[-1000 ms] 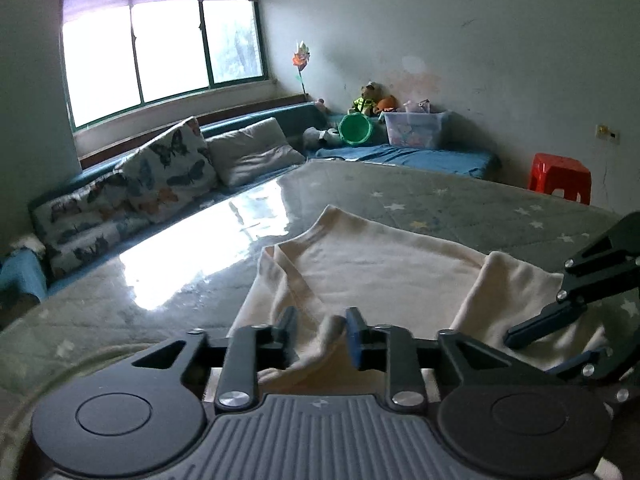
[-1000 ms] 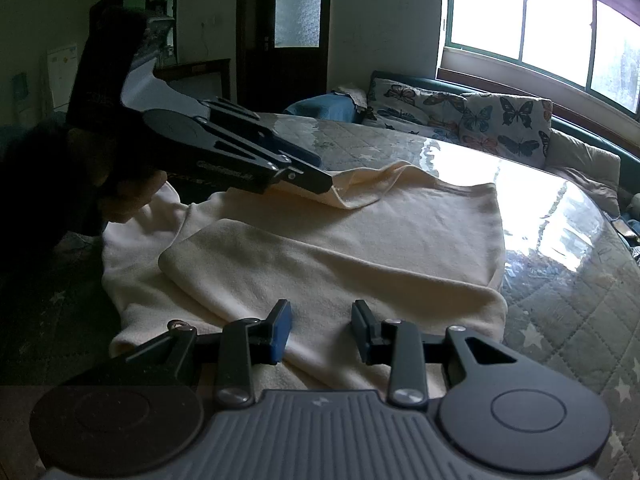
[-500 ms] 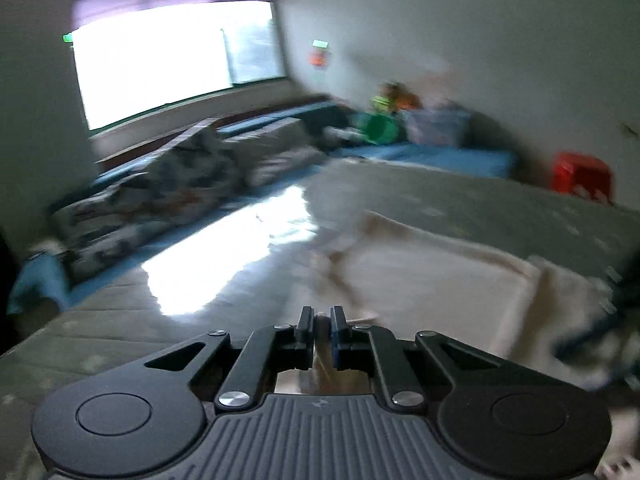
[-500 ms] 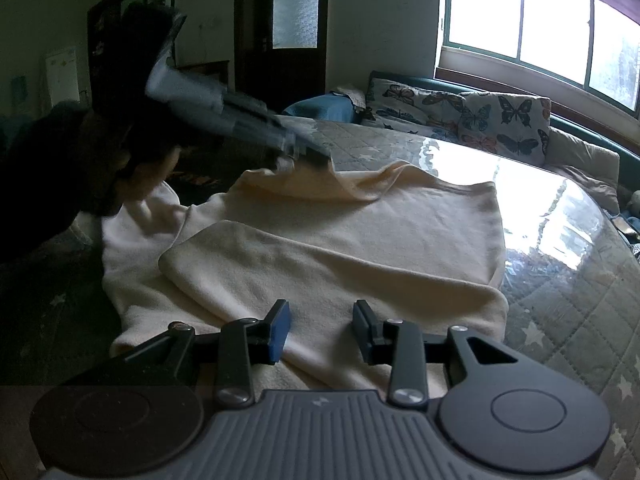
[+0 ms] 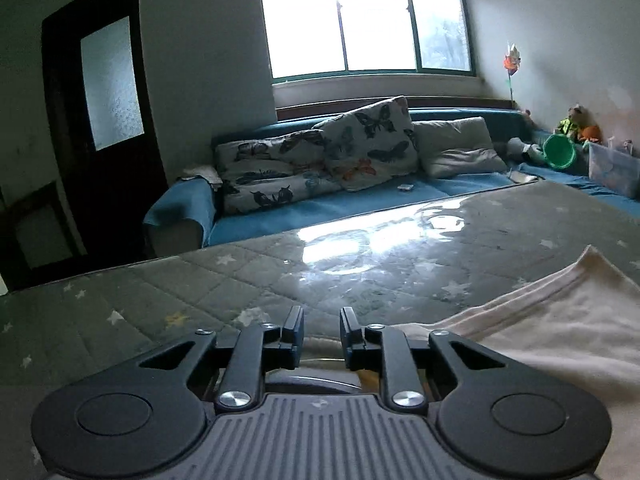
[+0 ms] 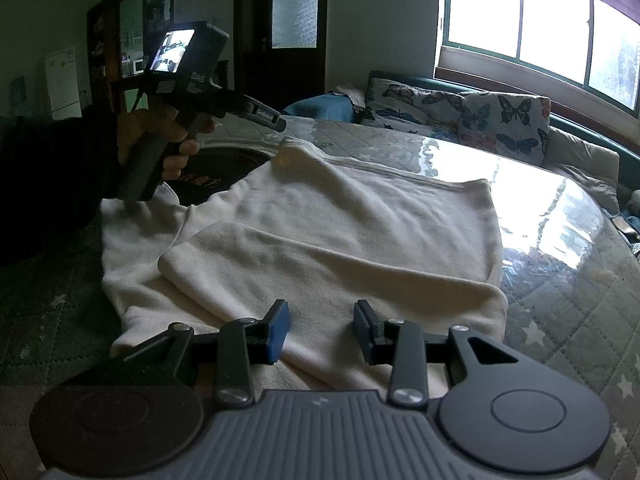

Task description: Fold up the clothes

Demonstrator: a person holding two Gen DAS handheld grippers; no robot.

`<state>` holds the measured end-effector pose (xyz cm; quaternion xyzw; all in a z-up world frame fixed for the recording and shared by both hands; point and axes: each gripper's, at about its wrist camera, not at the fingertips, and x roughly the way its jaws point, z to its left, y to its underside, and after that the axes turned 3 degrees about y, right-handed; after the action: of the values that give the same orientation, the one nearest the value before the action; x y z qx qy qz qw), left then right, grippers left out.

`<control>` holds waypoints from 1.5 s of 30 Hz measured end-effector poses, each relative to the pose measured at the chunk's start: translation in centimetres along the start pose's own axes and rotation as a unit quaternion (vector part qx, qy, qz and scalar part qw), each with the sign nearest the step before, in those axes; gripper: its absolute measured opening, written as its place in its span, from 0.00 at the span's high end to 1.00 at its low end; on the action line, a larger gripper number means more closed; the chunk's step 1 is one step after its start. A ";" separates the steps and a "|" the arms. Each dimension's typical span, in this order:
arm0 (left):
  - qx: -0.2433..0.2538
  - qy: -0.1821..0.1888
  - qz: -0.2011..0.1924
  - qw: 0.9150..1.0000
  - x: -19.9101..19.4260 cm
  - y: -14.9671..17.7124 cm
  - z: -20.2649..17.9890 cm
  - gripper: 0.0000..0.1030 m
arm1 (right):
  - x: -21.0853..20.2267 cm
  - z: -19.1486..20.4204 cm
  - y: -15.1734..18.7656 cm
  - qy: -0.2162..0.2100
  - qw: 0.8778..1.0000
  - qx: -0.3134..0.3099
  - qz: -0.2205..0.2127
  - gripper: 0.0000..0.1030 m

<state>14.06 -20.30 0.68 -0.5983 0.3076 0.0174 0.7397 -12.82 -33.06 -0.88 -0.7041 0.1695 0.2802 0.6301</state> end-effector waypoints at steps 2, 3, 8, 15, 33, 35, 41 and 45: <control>0.009 0.037 0.005 0.999 -0.6 0.2 -0.4 0.79 | 0.0 0.0 0.0 0.000 1.000 0.000 0.000 0.64; 0.018 0.056 0.010 0.998 -0.9 0.4 -0.8 0.79 | 0.0 0.0 0.0 0.000 1.000 -0.001 0.000 0.64; 0.071 0.076 0.042 0.994 0.5 1.2 -3.6 0.79 | 0.1 0.1 0.0 0.001 1.000 0.001 -0.001 0.62; 0.056 0.053 0.061 0.995 2.6 0.0 -3.5 0.70 | 0.1 0.1 0.0 0.000 1.000 0.002 0.000 0.61; 0.000 0.076 0.085 0.994 2.2 -0.5 -0.9 0.82 | -0.2 -8.7 -9.2 0.000 0.999 0.031 0.014 0.61; 0.002 0.072 0.086 0.994 2.1 -0.6 -1.0 0.82 | 1.3 -10.9 -10.5 0.013 0.999 0.047 0.018 0.61; -0.009 0.053 0.089 0.995 2.0 -0.6 -0.2 0.76 | 7.7 -14.8 -12.3 0.052 0.995 0.074 0.044 0.61; -0.015 0.062 0.095 0.993 1.9 -0.7 0.2 0.71 | 11.5 -16.0 -12.1 0.069 0.992 0.090 0.050 0.61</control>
<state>15.98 -20.97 0.35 -0.5772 0.4079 0.0549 0.7053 6.23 -45.72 2.53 -0.6530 0.2722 0.2452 0.6629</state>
